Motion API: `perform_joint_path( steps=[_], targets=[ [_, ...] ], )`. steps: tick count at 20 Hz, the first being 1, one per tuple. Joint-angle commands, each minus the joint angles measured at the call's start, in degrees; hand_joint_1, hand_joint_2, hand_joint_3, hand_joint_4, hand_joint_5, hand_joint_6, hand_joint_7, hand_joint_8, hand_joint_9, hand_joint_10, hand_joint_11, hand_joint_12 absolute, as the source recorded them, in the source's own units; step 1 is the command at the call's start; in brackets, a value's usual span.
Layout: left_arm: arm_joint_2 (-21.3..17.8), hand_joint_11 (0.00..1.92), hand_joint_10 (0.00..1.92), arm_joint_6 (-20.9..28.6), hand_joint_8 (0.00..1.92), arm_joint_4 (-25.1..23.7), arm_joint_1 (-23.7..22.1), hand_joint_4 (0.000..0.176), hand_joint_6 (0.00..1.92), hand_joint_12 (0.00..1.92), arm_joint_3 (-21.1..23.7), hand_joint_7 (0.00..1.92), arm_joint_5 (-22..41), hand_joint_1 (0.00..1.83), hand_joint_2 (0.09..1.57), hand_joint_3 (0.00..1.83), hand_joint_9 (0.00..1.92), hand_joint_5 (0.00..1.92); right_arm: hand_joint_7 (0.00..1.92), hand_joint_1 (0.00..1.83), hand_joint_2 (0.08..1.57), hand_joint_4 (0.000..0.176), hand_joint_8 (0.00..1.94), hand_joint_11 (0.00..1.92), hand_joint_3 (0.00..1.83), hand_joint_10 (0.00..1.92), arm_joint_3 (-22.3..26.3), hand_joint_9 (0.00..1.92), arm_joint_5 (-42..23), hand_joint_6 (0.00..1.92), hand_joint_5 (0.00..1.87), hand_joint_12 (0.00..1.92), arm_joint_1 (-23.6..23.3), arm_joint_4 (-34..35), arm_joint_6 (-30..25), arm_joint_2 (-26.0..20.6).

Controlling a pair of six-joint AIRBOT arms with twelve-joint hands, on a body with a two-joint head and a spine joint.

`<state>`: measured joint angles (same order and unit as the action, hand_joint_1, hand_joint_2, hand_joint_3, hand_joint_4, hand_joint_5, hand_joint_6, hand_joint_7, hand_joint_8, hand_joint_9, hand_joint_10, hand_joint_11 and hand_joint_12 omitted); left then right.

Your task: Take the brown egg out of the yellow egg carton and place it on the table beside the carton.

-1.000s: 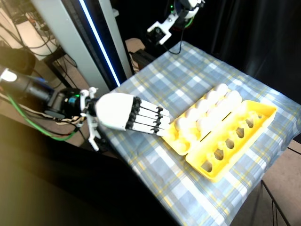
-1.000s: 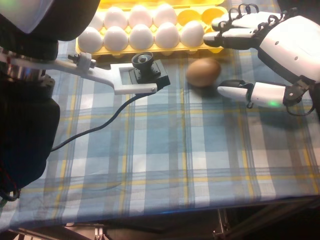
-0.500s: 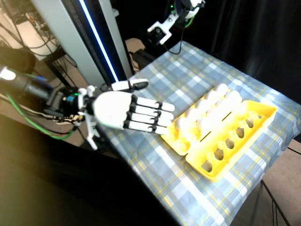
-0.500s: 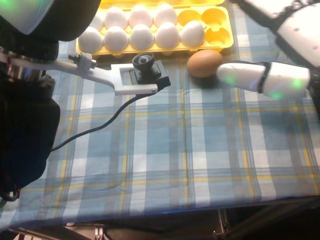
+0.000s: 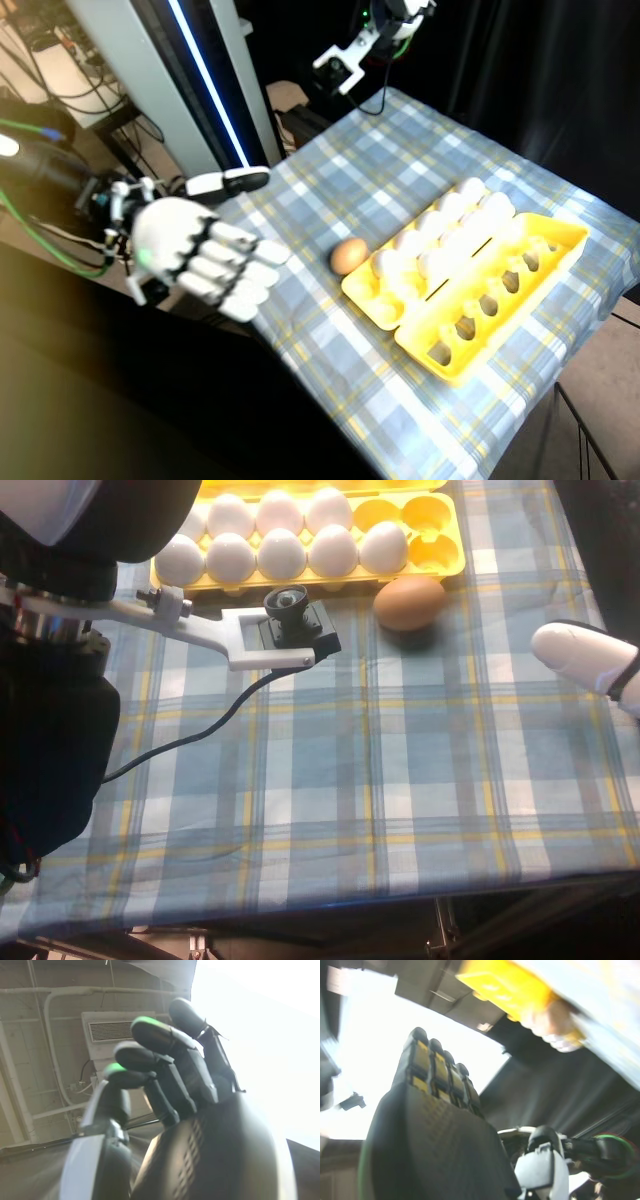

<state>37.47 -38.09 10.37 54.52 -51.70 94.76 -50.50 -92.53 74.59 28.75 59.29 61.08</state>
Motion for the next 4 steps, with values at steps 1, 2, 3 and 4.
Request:
perform_joint_path(
  steps=[1, 2, 3, 4],
  targets=[
    [0.6, 0.50, 1.30, 0.7, 1.41, -2.1, -1.2, 0.000, 1.56, 1.24, 0.4, 0.95, 4.7, 0.80, 1.33, 0.00, 0.80, 0.91, 0.00, 0.00, 0.83, 0.031, 0.00, 0.00, 0.00, 0.00, 0.1, 0.00, -7.9, 0.00, 0.00, 0.00, -0.3, -1.9, -0.2, 0.3],
    [0.6, 0.48, 1.27, 0.7, 1.36, -2.1, -1.2, 0.000, 1.46, 1.22, 0.4, 0.94, 4.7, 0.77, 1.35, 0.00, 0.78, 0.88, 0.00, 0.00, 0.83, 0.028, 0.00, 0.00, 0.00, 0.00, 0.3, 0.00, -8.3, 0.00, 0.00, 0.00, -0.2, -1.6, -0.2, 0.5],
    [0.6, 0.51, 1.31, 0.7, 1.38, -2.1, -1.2, 0.000, 1.46, 1.24, 0.4, 0.94, 4.7, 0.76, 1.37, 0.00, 0.77, 0.92, 0.00, 0.00, 0.83, 0.036, 0.00, 0.00, 0.00, 0.00, 0.4, 0.00, -8.4, 0.00, 0.00, 0.00, -0.2, -1.2, -0.3, 0.8],
    [0.6, 0.51, 1.36, 1.0, 1.42, -2.1, -1.2, 0.000, 1.49, 1.27, 0.4, 0.93, 4.7, 0.77, 1.37, 0.00, 0.77, 0.92, 0.00, 0.00, 0.83, 0.037, 0.00, 0.00, 0.00, 0.00, 0.4, 0.00, -8.3, 0.00, 0.00, 0.00, -0.1, -1.1, -0.8, 0.9]
  ],
)
